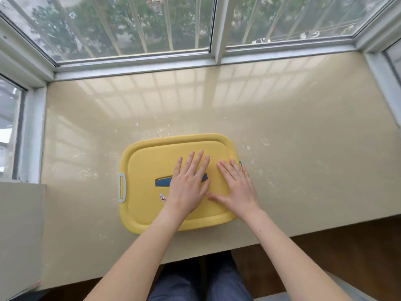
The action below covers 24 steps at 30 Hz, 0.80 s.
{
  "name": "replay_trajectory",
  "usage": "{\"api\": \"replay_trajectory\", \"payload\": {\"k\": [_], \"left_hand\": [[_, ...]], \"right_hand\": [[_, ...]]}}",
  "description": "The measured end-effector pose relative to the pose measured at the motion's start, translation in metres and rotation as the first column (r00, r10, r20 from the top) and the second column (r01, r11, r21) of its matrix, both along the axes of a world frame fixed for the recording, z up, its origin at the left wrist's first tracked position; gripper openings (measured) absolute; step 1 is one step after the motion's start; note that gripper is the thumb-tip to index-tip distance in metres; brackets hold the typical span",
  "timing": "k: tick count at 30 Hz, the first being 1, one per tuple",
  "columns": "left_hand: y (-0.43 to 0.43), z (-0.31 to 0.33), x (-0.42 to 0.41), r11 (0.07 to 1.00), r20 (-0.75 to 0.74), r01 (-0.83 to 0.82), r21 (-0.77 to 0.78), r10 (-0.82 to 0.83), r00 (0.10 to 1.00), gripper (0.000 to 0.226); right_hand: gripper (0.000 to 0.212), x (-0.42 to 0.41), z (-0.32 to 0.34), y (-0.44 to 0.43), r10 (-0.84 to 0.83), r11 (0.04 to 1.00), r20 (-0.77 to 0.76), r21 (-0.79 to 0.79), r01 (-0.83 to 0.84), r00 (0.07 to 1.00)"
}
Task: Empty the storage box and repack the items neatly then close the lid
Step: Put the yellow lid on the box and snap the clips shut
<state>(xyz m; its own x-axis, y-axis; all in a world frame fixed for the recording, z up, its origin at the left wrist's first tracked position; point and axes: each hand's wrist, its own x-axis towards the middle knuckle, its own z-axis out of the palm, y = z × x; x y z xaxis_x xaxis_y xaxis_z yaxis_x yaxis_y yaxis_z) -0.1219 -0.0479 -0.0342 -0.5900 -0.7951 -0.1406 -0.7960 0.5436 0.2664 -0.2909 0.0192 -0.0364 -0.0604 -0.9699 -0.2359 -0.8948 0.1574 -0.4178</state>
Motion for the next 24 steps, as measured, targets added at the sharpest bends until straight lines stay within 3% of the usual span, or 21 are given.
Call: {"api": "replay_trajectory", "payload": {"k": [7,10,14,20,24], "left_hand": [[0.001,-0.031,-0.020,0.996,0.014,0.077,-0.036,-0.077,0.997,0.060],[0.001,-0.037,-0.018,0.992,0.032,0.099,-0.084,-0.097,0.995,0.060],[0.002,-0.040,-0.018,0.989,0.054,0.102,-0.103,-0.097,0.994,0.062],[0.002,-0.040,-0.017,0.990,0.045,0.096,-0.102,-0.092,0.995,0.062],[0.002,-0.040,-0.017,0.992,0.044,0.089,-0.095,-0.085,0.995,0.062]], "right_hand": [[0.077,-0.006,-0.016,0.012,-0.070,0.989,0.149,-0.120,0.088,0.986],[0.063,-0.012,-0.011,0.022,-0.203,0.952,0.301,-0.162,0.260,0.932],[0.063,-0.025,-0.002,0.028,-0.476,0.852,0.423,0.005,0.524,0.771],[0.069,-0.029,-0.008,0.010,-0.655,0.733,0.581,0.336,0.591,0.482],[0.051,-0.026,-0.009,0.002,-0.670,0.710,0.609,0.357,0.607,0.425]]}}
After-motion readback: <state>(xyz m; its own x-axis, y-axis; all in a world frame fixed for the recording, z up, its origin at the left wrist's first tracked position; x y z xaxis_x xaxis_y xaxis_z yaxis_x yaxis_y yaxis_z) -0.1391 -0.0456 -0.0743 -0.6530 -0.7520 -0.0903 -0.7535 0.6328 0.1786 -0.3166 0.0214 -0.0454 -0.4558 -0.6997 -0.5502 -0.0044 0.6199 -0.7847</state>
